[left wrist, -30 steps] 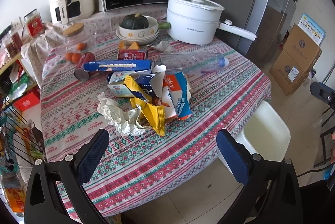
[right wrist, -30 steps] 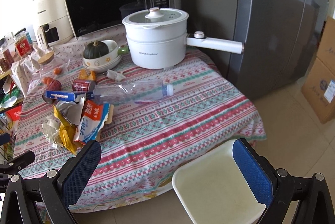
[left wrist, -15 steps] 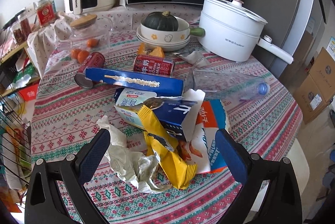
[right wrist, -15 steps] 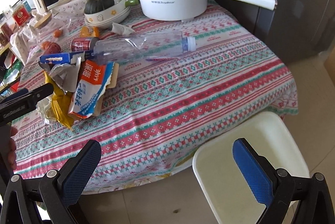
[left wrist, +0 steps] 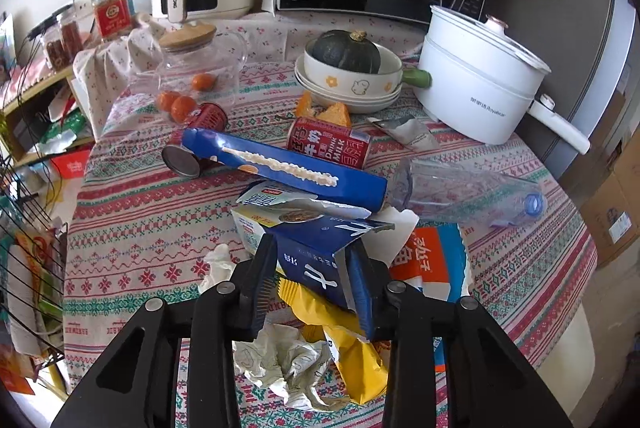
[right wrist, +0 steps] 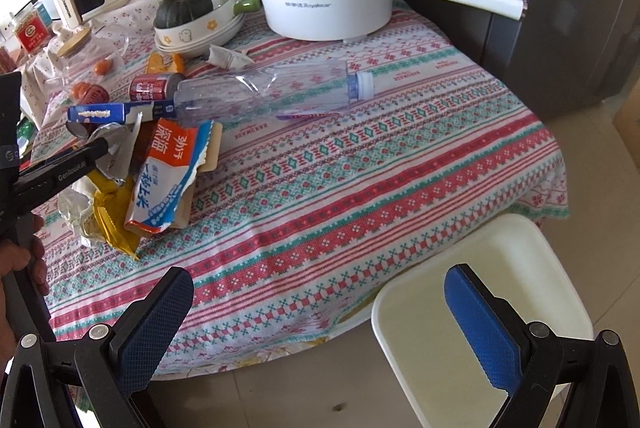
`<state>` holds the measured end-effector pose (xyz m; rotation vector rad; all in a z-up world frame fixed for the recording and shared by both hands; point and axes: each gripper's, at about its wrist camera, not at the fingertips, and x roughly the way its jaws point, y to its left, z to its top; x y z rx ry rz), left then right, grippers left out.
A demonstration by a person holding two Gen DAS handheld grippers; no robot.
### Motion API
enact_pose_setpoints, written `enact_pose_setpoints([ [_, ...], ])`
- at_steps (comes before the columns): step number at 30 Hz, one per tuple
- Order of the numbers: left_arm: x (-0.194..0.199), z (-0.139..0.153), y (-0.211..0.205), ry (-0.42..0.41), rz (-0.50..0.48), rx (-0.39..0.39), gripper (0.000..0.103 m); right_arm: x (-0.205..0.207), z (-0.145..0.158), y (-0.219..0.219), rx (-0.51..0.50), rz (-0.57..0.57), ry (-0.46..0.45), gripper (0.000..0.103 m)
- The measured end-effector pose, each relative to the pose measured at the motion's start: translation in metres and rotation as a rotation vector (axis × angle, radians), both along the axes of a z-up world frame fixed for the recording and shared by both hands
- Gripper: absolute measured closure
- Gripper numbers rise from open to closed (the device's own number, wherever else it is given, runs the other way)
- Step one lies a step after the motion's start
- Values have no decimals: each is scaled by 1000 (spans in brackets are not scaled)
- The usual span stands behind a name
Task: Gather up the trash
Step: 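Grasp the blue-and-white milk carton with the left tool while the right tool grasps the orange snack bag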
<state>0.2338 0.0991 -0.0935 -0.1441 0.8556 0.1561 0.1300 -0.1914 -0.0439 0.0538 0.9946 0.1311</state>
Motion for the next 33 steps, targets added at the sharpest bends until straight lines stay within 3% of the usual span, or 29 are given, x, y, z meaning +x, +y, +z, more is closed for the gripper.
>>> enact_pose_setpoints([
  [7,-8,-16,38,69,44,21,70,1,-1,5,-2,-8,-3,0],
  [13,-13,-38,62,113,6,11,70,2,-6,20,-26,25,2,0],
  [21,-3,-51,77,144,-7,-189,69,7,-19,28,0,45,27,0],
  [24,-2,-51,73,140,-19,-197,70,9,-21,32,23,49,30,0],
  [26,-4,-47,71,134,-18,-218,94,9,-21,35,42,55,32,0],
  [29,-12,-36,71,117,-11,-221,101,12,-20,41,63,74,33,0],
  [33,-29,-15,79,58,-8,-262,102,19,-26,53,52,118,45,0],
])
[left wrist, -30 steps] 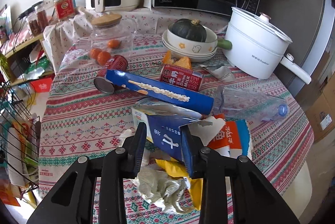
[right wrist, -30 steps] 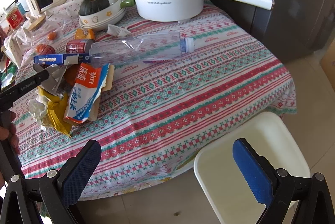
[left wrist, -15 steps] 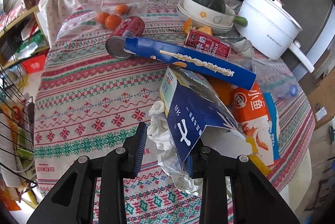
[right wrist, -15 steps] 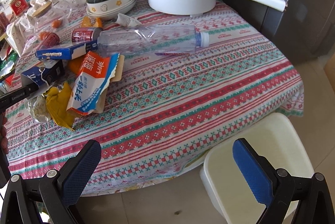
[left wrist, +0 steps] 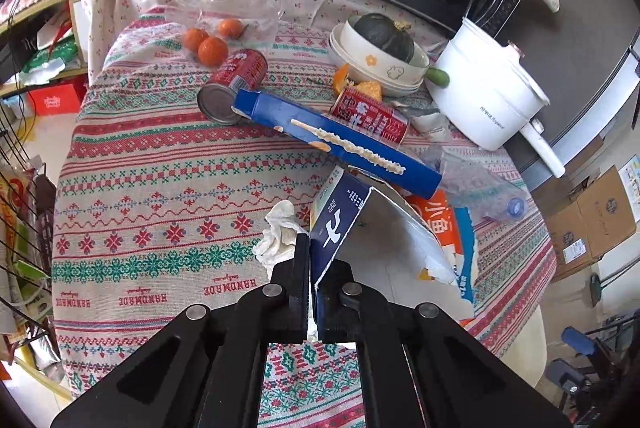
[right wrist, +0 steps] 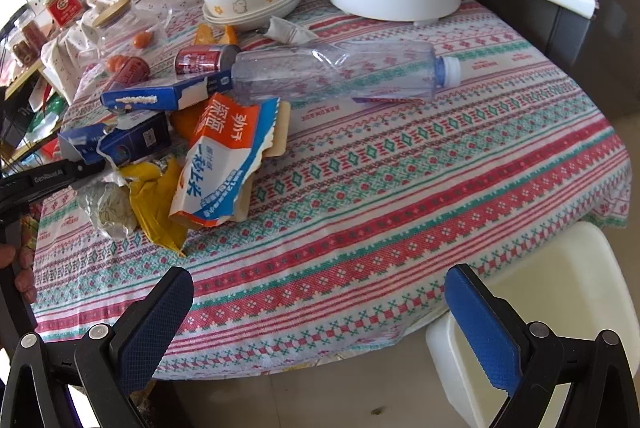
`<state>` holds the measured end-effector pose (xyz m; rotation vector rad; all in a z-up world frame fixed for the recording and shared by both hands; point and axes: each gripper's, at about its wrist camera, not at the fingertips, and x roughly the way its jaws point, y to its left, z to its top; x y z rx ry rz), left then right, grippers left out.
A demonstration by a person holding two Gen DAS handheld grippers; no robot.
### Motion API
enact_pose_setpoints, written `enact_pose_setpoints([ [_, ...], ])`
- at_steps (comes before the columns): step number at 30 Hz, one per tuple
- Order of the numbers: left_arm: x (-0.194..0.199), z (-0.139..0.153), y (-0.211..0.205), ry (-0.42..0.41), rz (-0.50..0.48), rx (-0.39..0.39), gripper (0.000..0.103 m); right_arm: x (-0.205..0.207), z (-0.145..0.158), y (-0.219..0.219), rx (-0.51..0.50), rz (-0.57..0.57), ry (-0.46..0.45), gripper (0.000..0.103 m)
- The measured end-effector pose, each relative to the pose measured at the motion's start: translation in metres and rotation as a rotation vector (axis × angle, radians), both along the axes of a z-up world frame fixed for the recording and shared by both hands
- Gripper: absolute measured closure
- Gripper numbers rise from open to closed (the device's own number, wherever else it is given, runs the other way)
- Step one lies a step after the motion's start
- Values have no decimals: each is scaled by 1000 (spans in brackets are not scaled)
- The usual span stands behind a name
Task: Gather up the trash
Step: 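Grasp the blue-and-white milk carton with the left tool while the right tool grasps the orange snack bag, then carry the milk carton and snack bag over the white bin with both tools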
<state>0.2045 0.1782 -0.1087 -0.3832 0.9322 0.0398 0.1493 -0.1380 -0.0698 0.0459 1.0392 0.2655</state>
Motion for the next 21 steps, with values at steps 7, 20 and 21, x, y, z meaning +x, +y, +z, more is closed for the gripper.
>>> enact_pose_setpoints([
  [7,-30,28,9,-71,-30,0,102,25,-21,21,45,32,78,0],
  [20,-62,39,20,-71,-81,47,102,80,-68,66,314,-71,220,8],
  [21,-61,38,20,-67,-84,53,102,82,-70,69,322,-73,220,9],
])
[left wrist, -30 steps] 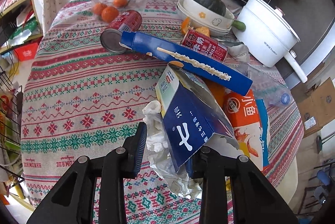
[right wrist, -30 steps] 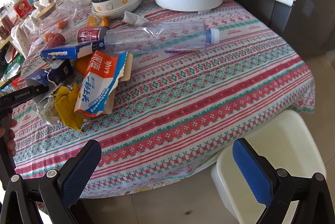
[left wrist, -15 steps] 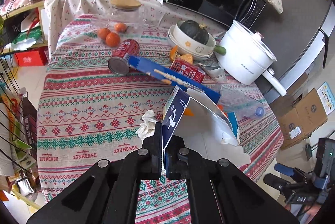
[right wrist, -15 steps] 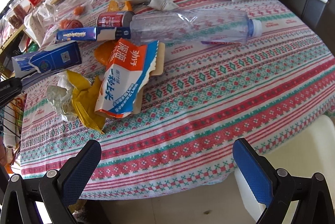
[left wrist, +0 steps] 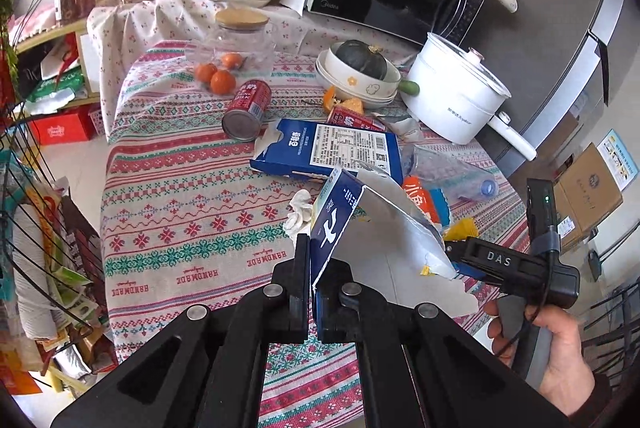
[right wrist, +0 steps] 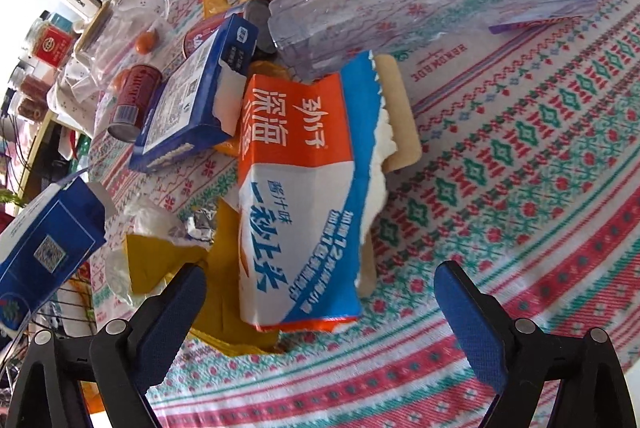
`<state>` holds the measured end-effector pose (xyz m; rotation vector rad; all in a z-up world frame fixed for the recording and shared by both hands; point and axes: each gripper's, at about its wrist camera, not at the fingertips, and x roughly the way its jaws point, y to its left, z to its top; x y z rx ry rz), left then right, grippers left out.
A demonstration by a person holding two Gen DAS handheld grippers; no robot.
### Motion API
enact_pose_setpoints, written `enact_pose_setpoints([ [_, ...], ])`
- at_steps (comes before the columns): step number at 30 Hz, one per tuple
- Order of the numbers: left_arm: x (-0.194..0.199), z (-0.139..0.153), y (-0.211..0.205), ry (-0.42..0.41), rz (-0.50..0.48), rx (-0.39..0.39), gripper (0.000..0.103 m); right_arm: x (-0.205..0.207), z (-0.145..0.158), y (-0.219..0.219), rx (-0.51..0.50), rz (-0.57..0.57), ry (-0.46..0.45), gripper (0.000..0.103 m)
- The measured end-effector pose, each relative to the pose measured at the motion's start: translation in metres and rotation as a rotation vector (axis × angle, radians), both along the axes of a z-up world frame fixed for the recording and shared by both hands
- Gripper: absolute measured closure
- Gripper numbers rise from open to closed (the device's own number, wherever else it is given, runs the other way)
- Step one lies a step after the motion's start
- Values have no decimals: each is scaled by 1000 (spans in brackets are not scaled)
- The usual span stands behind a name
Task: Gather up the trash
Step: 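Carry the milk carton and snack bag over the white bin with both tools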
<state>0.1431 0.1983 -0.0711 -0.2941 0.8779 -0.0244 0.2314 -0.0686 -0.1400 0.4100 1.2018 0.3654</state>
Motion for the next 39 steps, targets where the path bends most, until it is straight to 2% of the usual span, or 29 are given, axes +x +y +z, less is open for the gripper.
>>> enact_pose_setpoints([
  [5,2,-6,1,24,-5,15,102,7,-17,10,17,-13,14,23],
  [6,2,-7,1,28,-7,15,102,7,-17,10,15,-18,-2,26],
  [7,2,-8,0,30,-10,17,102,7,-15,11,13,-15,-11,33],
  [10,2,-8,-6,30,-18,19,102,9,-15,11,29,-7,-15,41],
  [15,2,-5,-14,22,-28,4,102,4,-6,-1,56,-8,-32,57],
  [19,3,-4,-23,18,-40,1,102,-4,8,-10,15,18,-70,67],
  [30,2,10,-53,-19,-82,-43,102,-20,39,-62,5,-18,-104,68],
  [39,5,13,-109,-27,-193,-34,102,-40,60,-119,-20,-74,-122,68],
])
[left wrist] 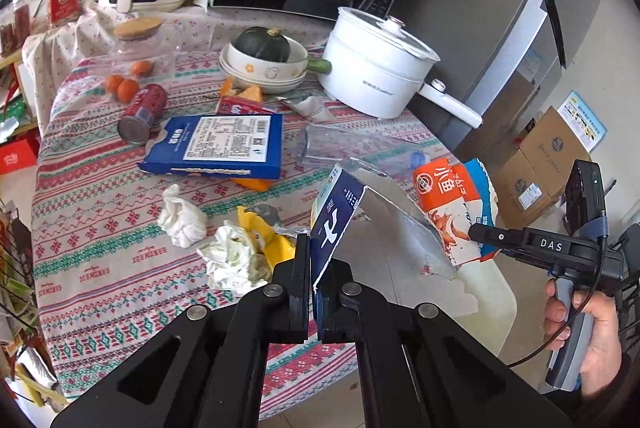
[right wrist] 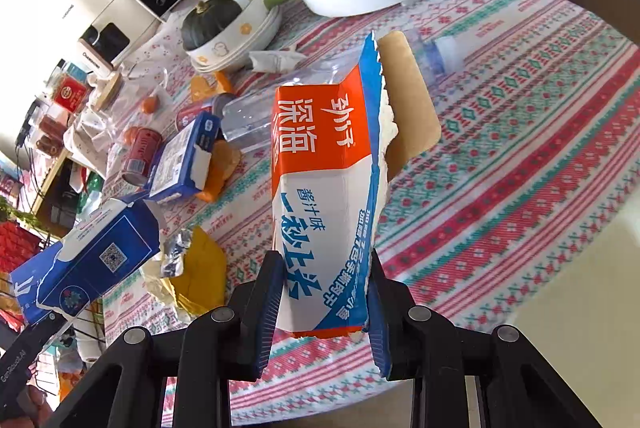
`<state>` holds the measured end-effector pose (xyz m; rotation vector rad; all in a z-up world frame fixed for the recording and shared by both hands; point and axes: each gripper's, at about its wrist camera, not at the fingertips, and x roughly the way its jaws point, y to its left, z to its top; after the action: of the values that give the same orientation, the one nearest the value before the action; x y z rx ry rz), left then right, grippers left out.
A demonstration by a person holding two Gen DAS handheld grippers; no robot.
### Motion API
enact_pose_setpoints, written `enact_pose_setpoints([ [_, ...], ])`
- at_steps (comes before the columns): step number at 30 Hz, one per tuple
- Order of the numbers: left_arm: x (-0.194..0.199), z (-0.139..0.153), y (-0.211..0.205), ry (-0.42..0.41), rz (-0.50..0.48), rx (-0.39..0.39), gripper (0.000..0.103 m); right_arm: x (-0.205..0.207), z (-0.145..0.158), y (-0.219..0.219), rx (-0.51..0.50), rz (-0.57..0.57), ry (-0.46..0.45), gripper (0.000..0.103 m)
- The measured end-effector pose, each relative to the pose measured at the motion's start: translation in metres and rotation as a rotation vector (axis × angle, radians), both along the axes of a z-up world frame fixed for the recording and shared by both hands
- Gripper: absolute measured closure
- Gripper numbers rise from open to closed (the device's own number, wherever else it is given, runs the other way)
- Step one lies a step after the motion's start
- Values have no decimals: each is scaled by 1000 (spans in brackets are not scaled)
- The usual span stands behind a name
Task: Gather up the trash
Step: 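Carry the milk carton and snack bag over the white bin with both tools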
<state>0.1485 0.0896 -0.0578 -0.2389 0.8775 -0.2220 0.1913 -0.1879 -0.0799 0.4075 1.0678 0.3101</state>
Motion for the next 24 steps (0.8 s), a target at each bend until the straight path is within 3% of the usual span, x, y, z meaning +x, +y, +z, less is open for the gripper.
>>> enact_pose_setpoints([
  [16,-10,-20,-145,26,-288,51,102,-50,3,-117,-21,-130,37,68],
  [24,-30,-47,-218,63,-463,89,102,-84,-17,-177,-52,-202,79,68],
])
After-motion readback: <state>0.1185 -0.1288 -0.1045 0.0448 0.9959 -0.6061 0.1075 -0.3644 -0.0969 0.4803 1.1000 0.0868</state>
